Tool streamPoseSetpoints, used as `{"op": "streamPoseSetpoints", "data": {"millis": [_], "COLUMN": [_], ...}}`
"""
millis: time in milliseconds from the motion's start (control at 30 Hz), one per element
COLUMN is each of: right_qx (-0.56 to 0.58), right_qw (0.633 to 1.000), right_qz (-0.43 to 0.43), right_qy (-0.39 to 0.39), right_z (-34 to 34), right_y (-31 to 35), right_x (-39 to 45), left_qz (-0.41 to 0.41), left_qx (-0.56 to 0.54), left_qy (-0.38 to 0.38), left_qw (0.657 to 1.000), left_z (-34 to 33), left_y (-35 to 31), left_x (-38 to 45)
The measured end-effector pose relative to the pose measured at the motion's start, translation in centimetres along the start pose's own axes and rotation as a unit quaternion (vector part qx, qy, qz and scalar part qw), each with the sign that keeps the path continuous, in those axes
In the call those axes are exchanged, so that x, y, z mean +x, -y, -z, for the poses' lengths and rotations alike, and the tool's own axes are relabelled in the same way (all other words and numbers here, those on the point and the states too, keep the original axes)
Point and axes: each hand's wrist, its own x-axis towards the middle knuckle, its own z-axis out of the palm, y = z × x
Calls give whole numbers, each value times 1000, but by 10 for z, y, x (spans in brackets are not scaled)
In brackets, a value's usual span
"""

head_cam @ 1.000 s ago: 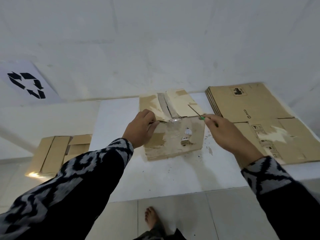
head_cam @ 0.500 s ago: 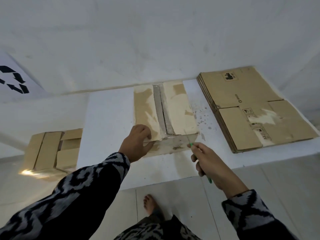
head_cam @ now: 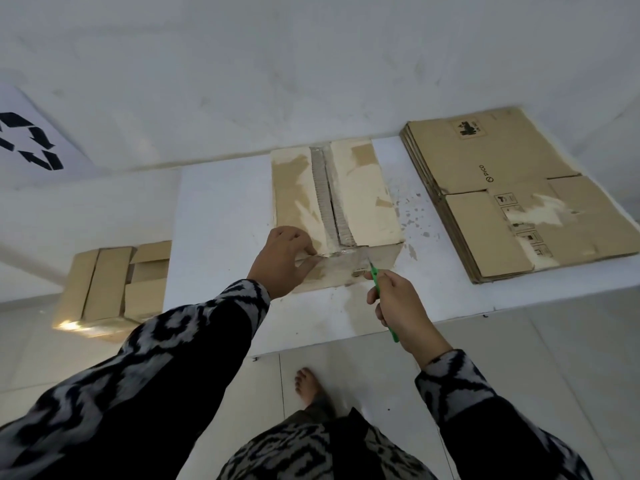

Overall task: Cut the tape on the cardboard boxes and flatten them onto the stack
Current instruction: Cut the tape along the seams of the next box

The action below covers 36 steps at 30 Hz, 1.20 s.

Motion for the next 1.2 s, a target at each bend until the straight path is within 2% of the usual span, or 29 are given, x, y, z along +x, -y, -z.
{"op": "streamPoseSetpoints", "data": {"millis": [133,300,567,867,1200], "right_qx": [-12,-10,-39,-69,-38], "right_qw": [1000,999,998,989,996], "right_qz": [-11,-7,-40,-94,-48], "right_qy": [-4,35,26,88,72], "right_z": [-4,-7,-16,-7,-24], "right_y": [5,11,32,60,42], "right_x": [5,6,16,22,22], "left_qz": [6,9,6,1,4], "left_qx": [-7,-10,-17,-10,-7], "left_qy": [5,10,12,-5,-7], "left_qw": [1000,1000,1000,1000,1000], "left_z": [2,4,5,3,2], "left_y": [1,1,1,-1,-1], "left_x": [1,1,1,1,3]}}
